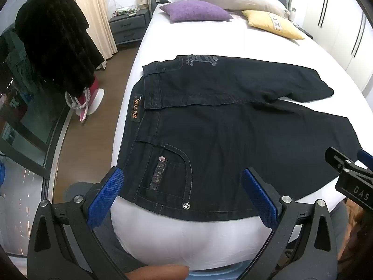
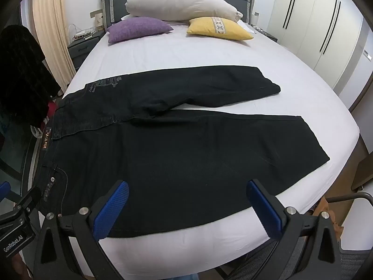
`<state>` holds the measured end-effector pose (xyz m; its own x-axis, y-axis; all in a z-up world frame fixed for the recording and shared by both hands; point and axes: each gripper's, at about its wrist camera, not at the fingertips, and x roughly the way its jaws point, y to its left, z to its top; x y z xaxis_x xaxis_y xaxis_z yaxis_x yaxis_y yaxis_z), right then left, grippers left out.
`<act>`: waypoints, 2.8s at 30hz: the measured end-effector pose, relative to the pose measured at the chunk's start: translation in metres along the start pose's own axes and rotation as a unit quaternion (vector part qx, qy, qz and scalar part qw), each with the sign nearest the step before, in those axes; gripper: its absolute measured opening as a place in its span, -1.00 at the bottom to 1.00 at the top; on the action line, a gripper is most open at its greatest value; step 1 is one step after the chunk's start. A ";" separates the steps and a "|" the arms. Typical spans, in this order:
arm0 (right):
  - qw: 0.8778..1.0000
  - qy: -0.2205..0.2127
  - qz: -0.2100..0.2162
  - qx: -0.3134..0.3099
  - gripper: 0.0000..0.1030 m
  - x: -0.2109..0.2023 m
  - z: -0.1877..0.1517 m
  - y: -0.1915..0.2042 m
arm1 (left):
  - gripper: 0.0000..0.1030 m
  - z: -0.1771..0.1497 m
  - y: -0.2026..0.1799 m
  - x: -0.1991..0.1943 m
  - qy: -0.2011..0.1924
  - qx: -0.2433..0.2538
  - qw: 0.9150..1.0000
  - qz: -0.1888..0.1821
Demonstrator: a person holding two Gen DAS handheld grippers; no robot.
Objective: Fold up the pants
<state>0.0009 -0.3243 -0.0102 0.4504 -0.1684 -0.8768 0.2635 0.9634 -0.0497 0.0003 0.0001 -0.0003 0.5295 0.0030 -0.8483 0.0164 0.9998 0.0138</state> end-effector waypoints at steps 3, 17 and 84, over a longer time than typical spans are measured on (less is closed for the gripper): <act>1.000 -0.002 0.000 0.000 1.00 0.000 0.000 0.000 | 1.00 0.000 -0.001 0.000 -0.003 0.002 1.000 0.007; 1.000 0.000 -0.002 -0.003 1.00 0.001 0.000 0.002 | 1.00 -0.004 -0.002 -0.001 -0.003 0.002 1.000 0.006; 1.000 0.004 -0.001 -0.004 1.00 0.005 -0.003 0.002 | 1.00 -0.006 -0.003 0.003 0.002 0.004 1.000 0.005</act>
<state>0.0011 -0.3225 -0.0166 0.4437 -0.1680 -0.8803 0.2565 0.9650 -0.0549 -0.0033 -0.0027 -0.0064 0.5259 0.0125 -0.8505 0.0191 0.9995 0.0265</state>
